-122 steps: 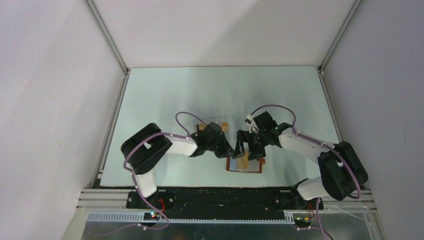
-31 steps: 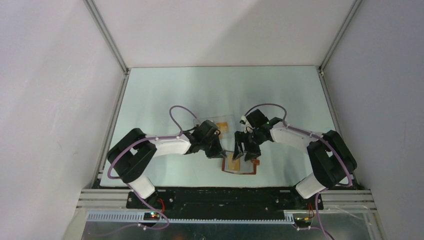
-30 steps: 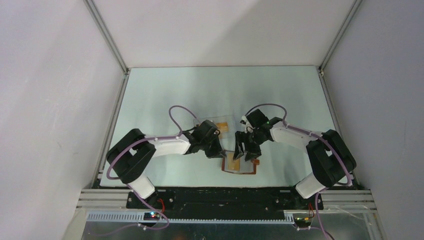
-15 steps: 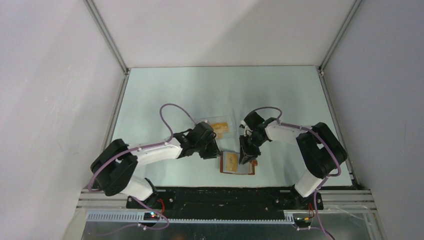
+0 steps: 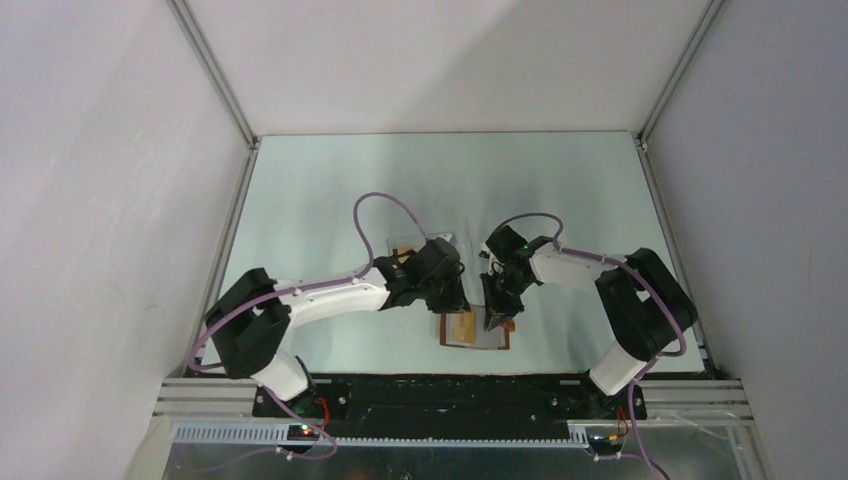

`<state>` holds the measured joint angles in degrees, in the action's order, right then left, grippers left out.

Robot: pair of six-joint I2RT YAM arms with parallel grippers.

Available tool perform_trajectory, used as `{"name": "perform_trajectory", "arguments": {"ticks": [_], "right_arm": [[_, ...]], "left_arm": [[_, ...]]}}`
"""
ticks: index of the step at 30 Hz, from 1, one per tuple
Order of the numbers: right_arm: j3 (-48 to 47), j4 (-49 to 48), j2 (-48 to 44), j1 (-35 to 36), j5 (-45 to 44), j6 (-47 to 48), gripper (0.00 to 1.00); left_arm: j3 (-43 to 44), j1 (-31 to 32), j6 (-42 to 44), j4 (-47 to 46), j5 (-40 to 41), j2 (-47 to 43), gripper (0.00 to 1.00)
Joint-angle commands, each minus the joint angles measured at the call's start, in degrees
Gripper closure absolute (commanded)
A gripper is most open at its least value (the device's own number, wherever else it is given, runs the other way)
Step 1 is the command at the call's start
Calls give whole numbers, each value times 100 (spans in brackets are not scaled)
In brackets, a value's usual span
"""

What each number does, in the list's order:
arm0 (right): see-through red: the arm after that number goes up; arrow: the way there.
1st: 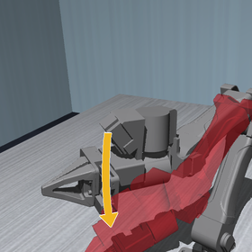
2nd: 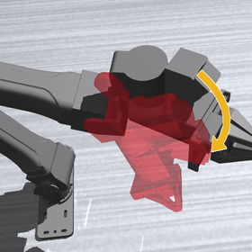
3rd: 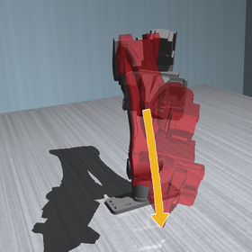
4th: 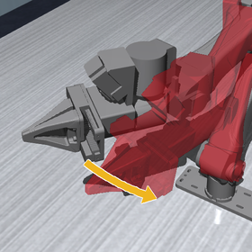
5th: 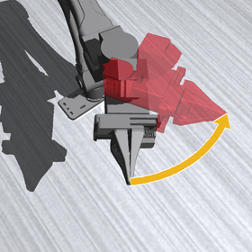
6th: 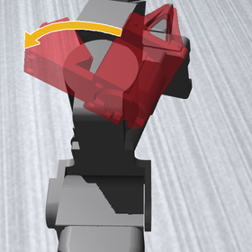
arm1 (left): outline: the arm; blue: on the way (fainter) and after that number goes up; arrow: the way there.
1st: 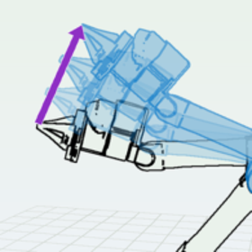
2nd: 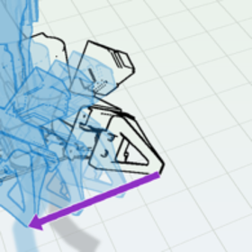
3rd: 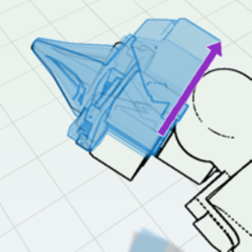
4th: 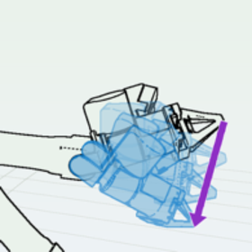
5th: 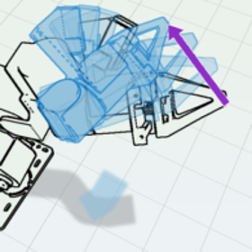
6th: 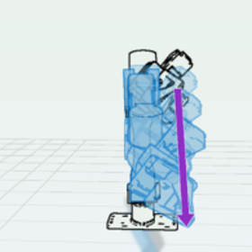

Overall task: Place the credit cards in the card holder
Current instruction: Adjust the card holder at the center of the board.

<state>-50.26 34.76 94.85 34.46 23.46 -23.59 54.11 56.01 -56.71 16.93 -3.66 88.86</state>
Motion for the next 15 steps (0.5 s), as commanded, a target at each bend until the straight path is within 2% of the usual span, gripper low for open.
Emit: {"name": "perform_trajectory", "arguments": {"ticks": [1, 6, 15], "right_arm": [[-80, 574, -375, 21, -956, 218, 89], [-141, 653, -717, -88, -834, 186, 86], [-133, 739, -599, -211, -835, 303, 85]], "left_arm": [[404, 118, 164, -34, -223, 425, 83], [661, 166, 225, -142, -481, 1110, 99], [487, 167, 274, -128, -167, 1469, 100]]}}
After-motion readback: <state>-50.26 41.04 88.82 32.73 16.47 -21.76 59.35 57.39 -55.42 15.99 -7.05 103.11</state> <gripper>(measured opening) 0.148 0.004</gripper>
